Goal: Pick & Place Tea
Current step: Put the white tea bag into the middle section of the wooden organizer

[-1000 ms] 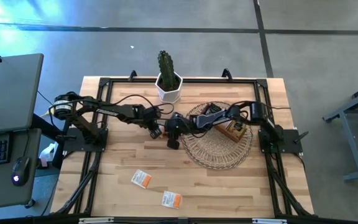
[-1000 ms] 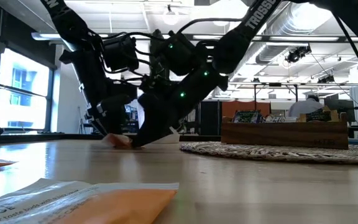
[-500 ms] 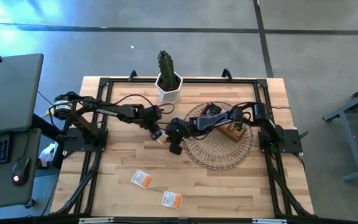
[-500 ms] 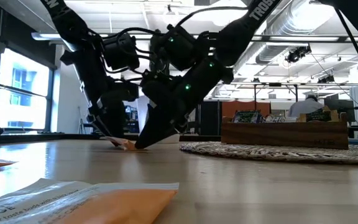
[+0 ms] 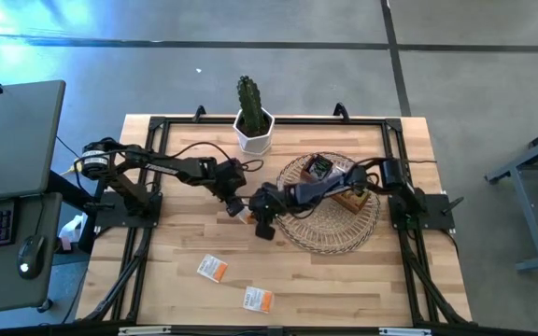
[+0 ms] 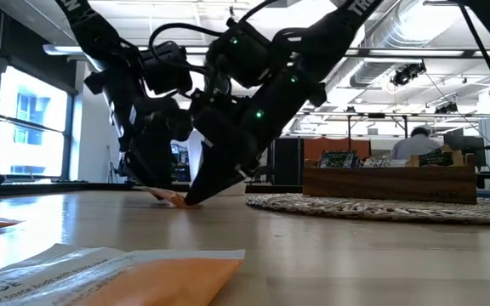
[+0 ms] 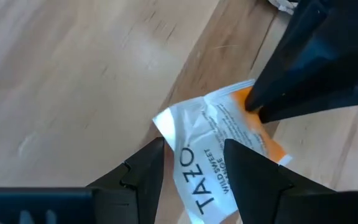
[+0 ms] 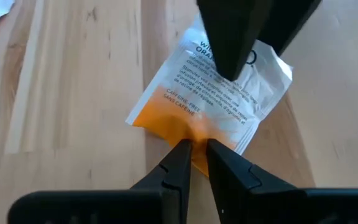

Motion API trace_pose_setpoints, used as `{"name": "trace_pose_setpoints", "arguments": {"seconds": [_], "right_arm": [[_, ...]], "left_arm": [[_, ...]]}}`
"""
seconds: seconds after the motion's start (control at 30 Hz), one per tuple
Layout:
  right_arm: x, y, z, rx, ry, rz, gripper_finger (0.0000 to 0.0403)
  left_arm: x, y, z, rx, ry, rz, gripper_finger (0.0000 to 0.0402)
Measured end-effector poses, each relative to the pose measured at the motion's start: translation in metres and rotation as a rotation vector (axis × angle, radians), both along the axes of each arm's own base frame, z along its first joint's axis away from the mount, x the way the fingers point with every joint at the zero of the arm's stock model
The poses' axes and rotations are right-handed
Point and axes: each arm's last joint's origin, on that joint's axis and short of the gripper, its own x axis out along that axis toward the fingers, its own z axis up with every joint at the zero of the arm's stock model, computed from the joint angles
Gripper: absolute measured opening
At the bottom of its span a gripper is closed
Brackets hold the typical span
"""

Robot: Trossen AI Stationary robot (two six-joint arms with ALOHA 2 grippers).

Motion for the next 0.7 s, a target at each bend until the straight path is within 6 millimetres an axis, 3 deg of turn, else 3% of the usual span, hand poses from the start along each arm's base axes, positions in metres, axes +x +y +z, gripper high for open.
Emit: {"name": "trace_pose_setpoints", "arguments": {"seconds": [0.27,0.53,0.7], "right_arm": [[-0.0002,0.0038,-0.0003,-0.079,-0.004,-0.020,0.0051],[0.0010,0.0039,0.0004,-0.110,-0.023,-0.004,0.0058],[0.0007,0.0038,0.0085,-0.095,-0.042,0.007,0.0080]], "left_arm": [[0.0023,-0.0015,0.0019,-0.053,-0.041,-0.040,0.0146],[0.0017,-0.0007,0.0013,-0.021,-0.033,-0.044,0.0012],[0.0017,0.0004,0.0010,0.042,-0.034,-0.060,0.0018]]}}
